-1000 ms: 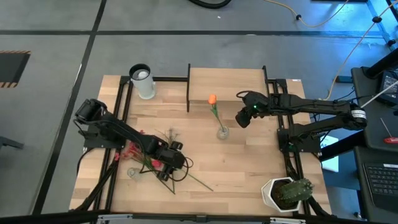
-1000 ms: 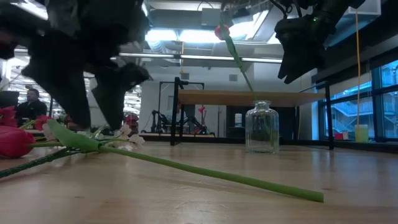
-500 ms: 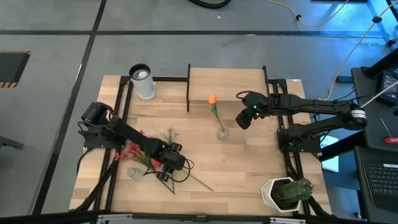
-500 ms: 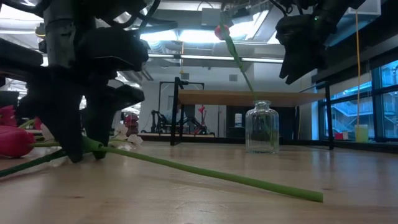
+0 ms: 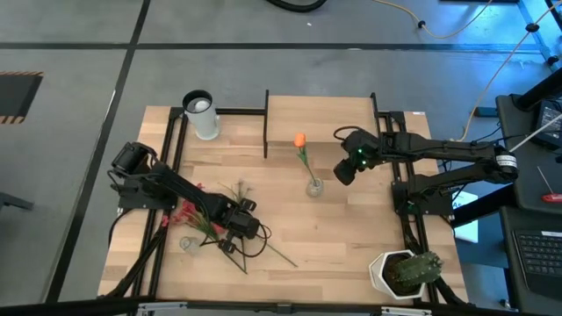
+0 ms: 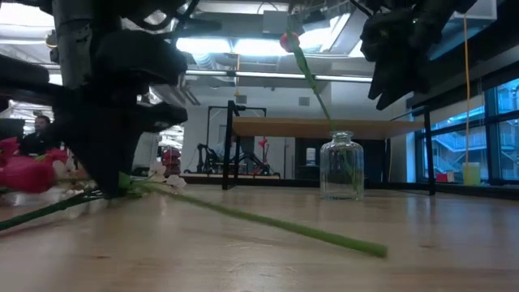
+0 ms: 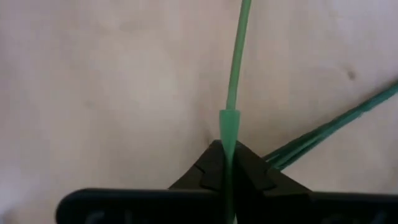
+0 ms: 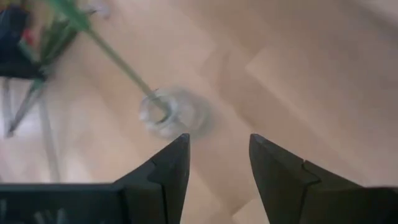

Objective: Pick and place flowers into a vace then onto a shelf
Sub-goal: Put the red flower into the right transparent vase

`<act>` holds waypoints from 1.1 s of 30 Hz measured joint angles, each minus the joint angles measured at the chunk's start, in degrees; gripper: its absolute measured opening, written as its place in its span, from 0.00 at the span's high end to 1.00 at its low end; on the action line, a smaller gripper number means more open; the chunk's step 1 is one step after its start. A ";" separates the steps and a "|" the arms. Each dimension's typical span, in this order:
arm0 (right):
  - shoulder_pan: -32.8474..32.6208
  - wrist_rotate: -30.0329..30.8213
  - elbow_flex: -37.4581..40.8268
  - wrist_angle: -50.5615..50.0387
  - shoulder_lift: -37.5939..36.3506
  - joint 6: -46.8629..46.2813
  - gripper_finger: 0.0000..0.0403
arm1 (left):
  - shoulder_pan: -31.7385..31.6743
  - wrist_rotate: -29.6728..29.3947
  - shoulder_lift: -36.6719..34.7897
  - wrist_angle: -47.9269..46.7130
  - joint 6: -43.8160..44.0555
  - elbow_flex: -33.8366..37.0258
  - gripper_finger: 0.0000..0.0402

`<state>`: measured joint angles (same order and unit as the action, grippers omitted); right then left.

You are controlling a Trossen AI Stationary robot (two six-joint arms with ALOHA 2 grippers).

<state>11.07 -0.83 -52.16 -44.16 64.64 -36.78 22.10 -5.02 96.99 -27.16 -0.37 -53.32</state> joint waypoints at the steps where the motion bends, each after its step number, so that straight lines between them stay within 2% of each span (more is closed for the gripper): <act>1: 0.00 -1.26 0.00 0.01 -0.01 -0.89 0.59 | -0.08 -1.08 -0.78 -0.66 -0.01 0.00 0.98; 4: 0.02 -5.23 0.00 0.18 -0.26 -3.74 0.59 | -0.10 -5.31 -3.95 -1.38 -1.48 0.00 0.98; 7: -0.14 -12.34 0.00 2.04 -0.67 -6.19 0.59 | -0.08 -11.17 -7.75 -1.00 -5.14 -0.05 0.98; 10: -1.90 -18.33 0.00 7.76 -0.72 -6.71 0.59 | -0.05 -18.59 -11.07 -0.99 -10.52 -1.41 0.98; 12: -3.52 -19.90 0.00 13.50 -0.72 -6.59 0.59 | -0.08 -23.38 -12.46 -0.72 -15.61 -3.34 0.98; 16: -7.22 -19.95 0.00 27.57 -0.72 -6.70 0.59 | -0.57 -30.56 -13.05 0.40 -25.89 -8.11 0.98; 21: -11.45 -19.77 -0.07 42.40 -0.57 -9.67 0.59 | -2.45 -33.27 -12.26 7.43 -38.81 -12.57 0.98; 25: -14.20 -16.45 -0.07 43.85 -0.55 -10.94 0.59 | -3.11 -34.32 -11.76 15.94 -53.50 -14.07 0.98; 33: -17.79 -12.32 -0.04 44.40 0.06 -13.82 0.59 | -3.51 -34.06 -11.74 30.93 -75.12 -14.10 0.98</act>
<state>-6.72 -13.15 -52.21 0.24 64.70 -50.61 18.59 -39.08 85.25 3.77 -75.49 -67.42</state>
